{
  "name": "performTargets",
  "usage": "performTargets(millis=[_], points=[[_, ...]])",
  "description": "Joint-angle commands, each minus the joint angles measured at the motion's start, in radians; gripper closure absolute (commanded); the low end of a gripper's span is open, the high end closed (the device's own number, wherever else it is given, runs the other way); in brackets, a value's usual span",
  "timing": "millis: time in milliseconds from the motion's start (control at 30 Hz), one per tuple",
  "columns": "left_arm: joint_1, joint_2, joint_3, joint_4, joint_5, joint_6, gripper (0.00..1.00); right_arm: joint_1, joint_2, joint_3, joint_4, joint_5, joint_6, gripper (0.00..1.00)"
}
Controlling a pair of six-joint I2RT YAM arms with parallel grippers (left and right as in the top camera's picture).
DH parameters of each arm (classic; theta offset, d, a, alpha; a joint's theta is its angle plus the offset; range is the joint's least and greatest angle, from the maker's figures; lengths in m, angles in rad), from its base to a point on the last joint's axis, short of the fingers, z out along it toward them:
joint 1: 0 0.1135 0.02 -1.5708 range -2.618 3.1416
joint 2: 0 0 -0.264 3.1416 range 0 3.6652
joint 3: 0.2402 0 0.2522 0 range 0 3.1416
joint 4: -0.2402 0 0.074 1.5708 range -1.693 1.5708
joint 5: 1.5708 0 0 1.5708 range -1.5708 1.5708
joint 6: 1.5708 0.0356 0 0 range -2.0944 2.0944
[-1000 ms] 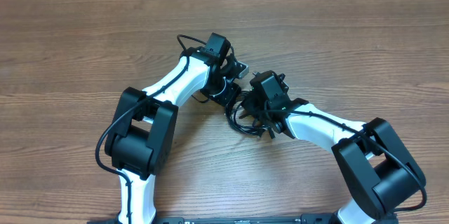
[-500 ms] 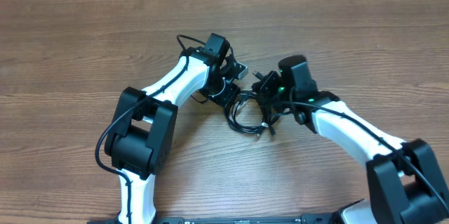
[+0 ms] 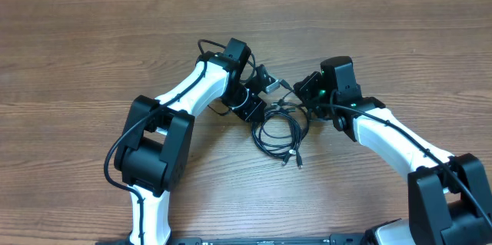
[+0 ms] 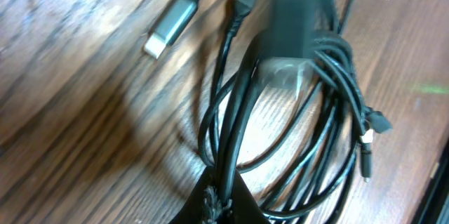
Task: Untangle cables
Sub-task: 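Hold the coil with both grippers and pull them apart, stretching it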
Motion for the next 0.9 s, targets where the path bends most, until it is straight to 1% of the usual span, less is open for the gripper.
performTargets(millis=[0, 67, 100, 167, 267, 433, 533, 567, 667, 867], points=[[0.0, -0.043, 0.007, -0.008, 0.062, 0.048, 0.96, -0.006, -0.014, 0.0, -0.037, 0.089, -0.007, 0.6], [0.0, -0.056, 0.007, -0.013, 0.062, 0.048, 0.96, -0.006, -0.014, 0.0, -0.077, 0.113, -0.01, 0.38], [0.0, -0.062, 0.007, -0.016, 0.062, 0.048, 0.96, -0.007, -0.014, 0.0, -0.098, 0.122, -0.011, 0.29], [0.0, -0.079, 0.007, -0.023, 0.061, 0.048, 0.96, -0.01, -0.014, 0.0, -0.144, 0.132, -0.031, 0.24], [0.0, -0.105, 0.007, -0.033, 0.061, 0.048, 0.96, -0.027, -0.014, 0.0, -0.203, 0.128, -0.11, 0.15], [0.0, -0.151, 0.007, -0.05, 0.062, 0.049, 0.96, -0.105, -0.014, 0.0, -0.275, 0.048, -0.192, 0.11], [0.001, -0.176, 0.007, -0.037, 0.061, 0.048, 0.96, -0.161, -0.014, 0.0, -0.284, -0.091, -0.269, 0.06], [0.002, -0.183, 0.007, -0.023, 0.061, 0.045, 0.96, -0.174, -0.014, 0.0, -0.29, -0.137, -0.314, 0.05], [0.018, -0.195, 0.007, 0.048, 0.058, -0.029, 0.96, -0.192, -0.014, 0.0, -0.337, -0.193, -0.421, 0.02], [0.1, -0.202, 0.007, 0.135, 0.063, -0.177, 0.96, -0.192, -0.014, 0.0, -0.435, -0.192, -0.483, 0.0]])
